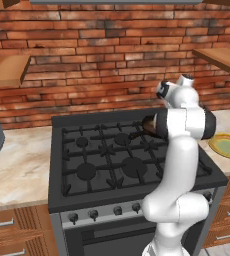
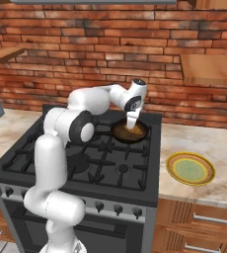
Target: Pick the croissant and place it on the pan. Then turn on the stove to warm the croissant.
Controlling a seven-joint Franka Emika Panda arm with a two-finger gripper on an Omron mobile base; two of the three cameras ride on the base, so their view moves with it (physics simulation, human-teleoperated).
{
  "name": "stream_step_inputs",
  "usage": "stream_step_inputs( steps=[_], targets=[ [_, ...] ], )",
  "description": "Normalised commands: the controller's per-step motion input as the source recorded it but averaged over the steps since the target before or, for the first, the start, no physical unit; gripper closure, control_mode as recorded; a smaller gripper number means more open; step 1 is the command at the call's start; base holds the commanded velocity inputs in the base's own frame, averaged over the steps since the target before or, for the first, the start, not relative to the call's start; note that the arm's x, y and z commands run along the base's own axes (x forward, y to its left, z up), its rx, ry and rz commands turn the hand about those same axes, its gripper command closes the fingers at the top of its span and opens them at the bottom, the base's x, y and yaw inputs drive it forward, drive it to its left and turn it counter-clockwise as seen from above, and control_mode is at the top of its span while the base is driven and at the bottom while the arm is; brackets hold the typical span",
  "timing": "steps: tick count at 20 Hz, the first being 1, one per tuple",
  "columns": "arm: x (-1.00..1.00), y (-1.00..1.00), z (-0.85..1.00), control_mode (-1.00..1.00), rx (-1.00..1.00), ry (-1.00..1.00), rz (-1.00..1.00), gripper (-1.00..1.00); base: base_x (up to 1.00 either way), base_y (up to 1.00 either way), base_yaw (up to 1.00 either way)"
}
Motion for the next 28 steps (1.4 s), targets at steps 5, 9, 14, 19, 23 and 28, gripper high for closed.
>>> stream_step_inputs(
  steps=[5,9,14,19,23,28],
  targets=[
    [-0.62,0.18,0.48,-1.0,0.0,-0.06,0.06,-1.0,0.0,0.0,0.0],
    [-0.58,0.23,0.36,-1.0,-0.01,-0.07,0.08,-1.0,0.0,0.0,0.0],
    [-0.65,0.12,0.16,-1.0,-0.01,-0.14,0.09,-1.0,0.0,0.0,0.0],
    [-0.67,0.02,0.18,-1.0,0.0,-0.15,0.08,-1.0,0.0,0.0,0.0],
    [-0.62,0.0,0.22,-1.0,0.0,-0.12,0.07,-1.0,0.0,0.0,0.0],
    [-0.59,0.0,0.16,-1.0,0.0,-0.09,0.07,-1.0,0.0,0.0,0.0]
  ],
)
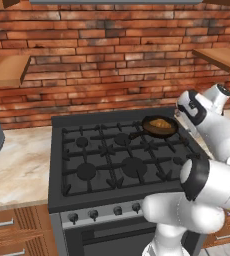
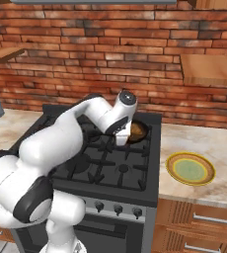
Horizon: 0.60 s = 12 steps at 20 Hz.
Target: Pick the croissant and place it on the pan. Then turn on the stove to warm the croissant.
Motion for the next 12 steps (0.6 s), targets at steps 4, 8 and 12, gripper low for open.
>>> stream_step_inputs(
  steps=[4,8,12],
  targets=[
    [-0.53,0.0,0.05,-1.0,0.0,-0.05,0.06,-1.0,0.0,0.0,0.0],
    [-0.5,0.0,0.0,-1.0,0.0,-0.04,0.05,-1.0,0.0,0.0,0.0],
    [-0.48,0.0,0.0,-1.0,0.0,-0.05,0.06,-1.0,0.0,0.0,0.0]
  ],
)
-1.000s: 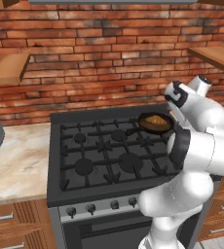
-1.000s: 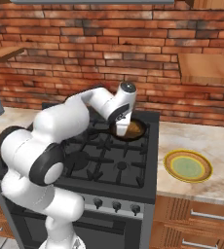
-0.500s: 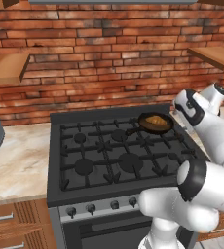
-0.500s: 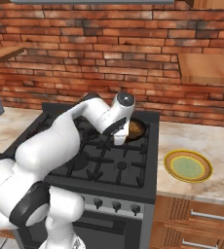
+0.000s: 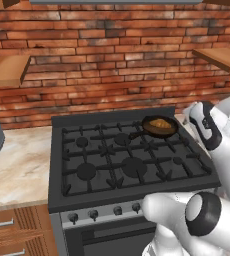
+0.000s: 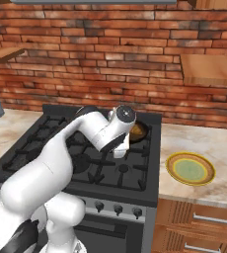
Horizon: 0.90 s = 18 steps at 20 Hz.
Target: Pick the croissant and place it on the pan. Then turn on the stove to warm the croissant.
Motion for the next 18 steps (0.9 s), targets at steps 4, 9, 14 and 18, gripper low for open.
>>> stream_step_inputs(
  steps=[4,9,14,18],
  targets=[
    [-0.45,0.0,0.0,-1.0,0.0,-0.03,0.05,-1.0,0.0,0.0,0.0],
    [-0.42,0.0,0.0,-1.0,0.0,-0.02,0.03,-1.0,0.0,0.0,0.0],
    [-0.36,-0.01,0.0,-1.0,0.0,-0.06,0.04,-1.0,0.0,0.0,0.0],
    [-0.32,-0.09,0.0,-1.0,0.0,-0.08,0.05,-1.0,0.0,0.0,0.0]
  ],
)
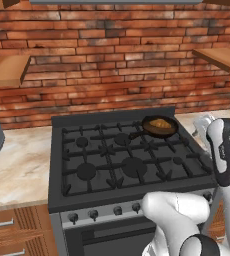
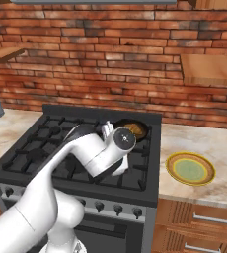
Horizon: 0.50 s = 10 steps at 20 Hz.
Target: Pick the croissant and place it on the pan. Then turn on the stove to warm the croissant.
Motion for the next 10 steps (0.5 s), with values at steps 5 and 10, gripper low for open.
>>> stream_step_inputs(
  steps=[5,10],
  targets=[
    [-0.32,-0.08,-0.04,-1.0,0.0,-0.11,0.06,-1.0,0.0,0.0,0.0],
    [-0.34,-0.01,-0.06,-1.0,0.0,-0.11,0.06,-1.0,0.0,0.0,0.0]
  ],
)
